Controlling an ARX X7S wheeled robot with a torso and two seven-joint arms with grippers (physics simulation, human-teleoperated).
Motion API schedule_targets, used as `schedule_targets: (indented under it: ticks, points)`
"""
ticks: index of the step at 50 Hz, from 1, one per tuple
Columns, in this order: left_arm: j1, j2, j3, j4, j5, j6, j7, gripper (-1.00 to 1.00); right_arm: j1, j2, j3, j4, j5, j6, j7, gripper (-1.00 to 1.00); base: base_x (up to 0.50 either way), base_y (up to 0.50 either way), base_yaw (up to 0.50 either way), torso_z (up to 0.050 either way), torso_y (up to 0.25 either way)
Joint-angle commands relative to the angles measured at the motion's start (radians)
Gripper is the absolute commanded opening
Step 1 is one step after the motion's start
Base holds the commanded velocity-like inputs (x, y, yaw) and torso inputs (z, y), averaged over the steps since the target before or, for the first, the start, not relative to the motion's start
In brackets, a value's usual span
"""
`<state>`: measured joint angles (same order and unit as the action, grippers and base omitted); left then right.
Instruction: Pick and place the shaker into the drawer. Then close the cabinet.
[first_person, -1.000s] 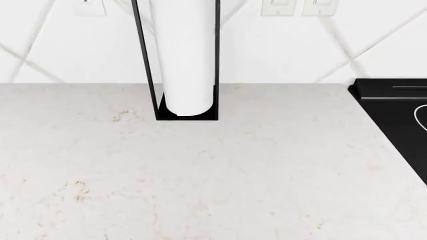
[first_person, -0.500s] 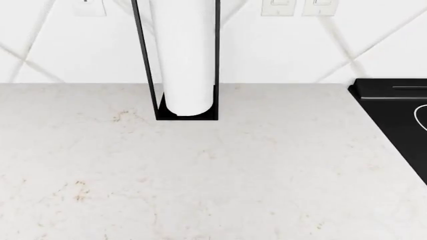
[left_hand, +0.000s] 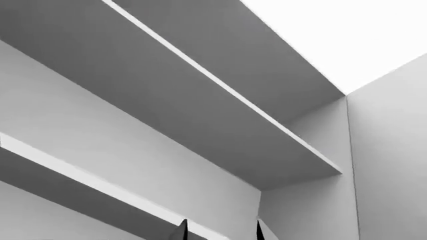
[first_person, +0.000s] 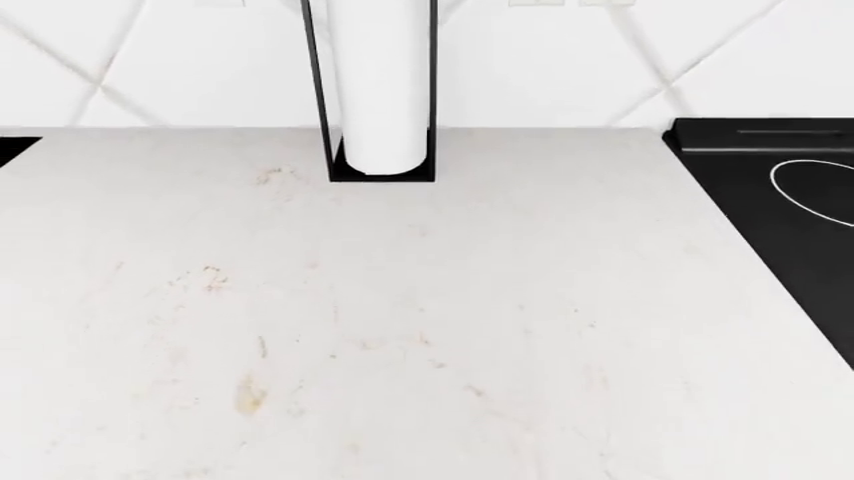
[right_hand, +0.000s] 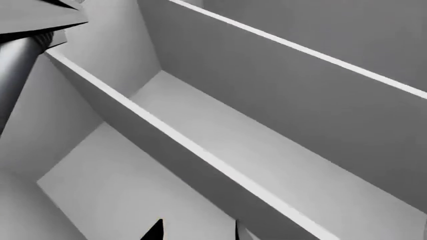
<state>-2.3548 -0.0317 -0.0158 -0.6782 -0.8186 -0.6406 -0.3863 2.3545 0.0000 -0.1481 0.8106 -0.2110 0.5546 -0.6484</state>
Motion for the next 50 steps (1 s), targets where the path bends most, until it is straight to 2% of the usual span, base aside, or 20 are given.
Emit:
schedule_targets:
  ticks: [1,28,35,37,39,42,44,48,50]
  points:
    - [-0.001,0.011,-0.014,0.014,0.0,-0.025,0.004,-1.0,0.002,0.0,0.013,-0.006,-0.027,0.002,0.007,-1.0,-0.5,0.0,0.0,0.0,0.0]
    - [-0.001,0.012,-0.015,-0.045,0.016,-0.016,0.036,-1.0,0.002,0.0,0.016,0.03,-0.025,0.019,0.02,-1.0,-0.5,0.0,0.0,0.0,0.0]
    - [-0.001,0.006,-0.009,-0.119,0.021,-0.102,0.094,-1.0,0.002,0.001,0.027,0.043,-0.03,0.081,0.025,-1.0,0.0,0.0,0.0,0.0,0.0]
    - [0.14,-0.003,-0.021,0.109,-0.051,-0.223,0.008,-1.0,0.0,0.007,0.039,0.046,-0.039,0.113,0.043,-1.0,0.0,0.0,0.0,0.0,0.0]
    - [0.325,-0.016,-0.042,0.407,-0.162,-0.371,-0.107,-1.0,-0.18,0.026,0.041,-0.254,-0.087,0.369,0.023,-1.0,0.0,0.0,0.0,0.0,0.0]
    - [0.538,-0.024,-0.097,0.699,-0.316,-0.527,-0.268,-1.0,-0.369,0.04,0.037,-0.704,-0.153,0.639,-0.008,-1.0,0.0,0.0,0.0,0.0,0.0]
    - [0.672,-0.03,-0.148,0.845,-0.426,-0.608,-0.371,-1.0,-0.478,0.034,0.038,-0.963,-0.19,0.767,-0.014,-1.0,0.0,0.0,0.0,0.0,0.0]
    - [0.873,-0.052,-0.231,1.012,-0.605,-0.692,-0.514,-1.0,-0.642,0.029,0.011,-1.243,-0.241,0.939,-0.024,-1.0,0.0,0.0,0.0,0.0,0.0]
    - [0.977,-0.08,-0.262,1.088,-0.673,-0.717,-0.54,-1.0,-0.722,0.022,-0.011,-1.368,-0.298,1.014,-0.042,-1.0,0.0,0.0,0.0,0.0,0.0]
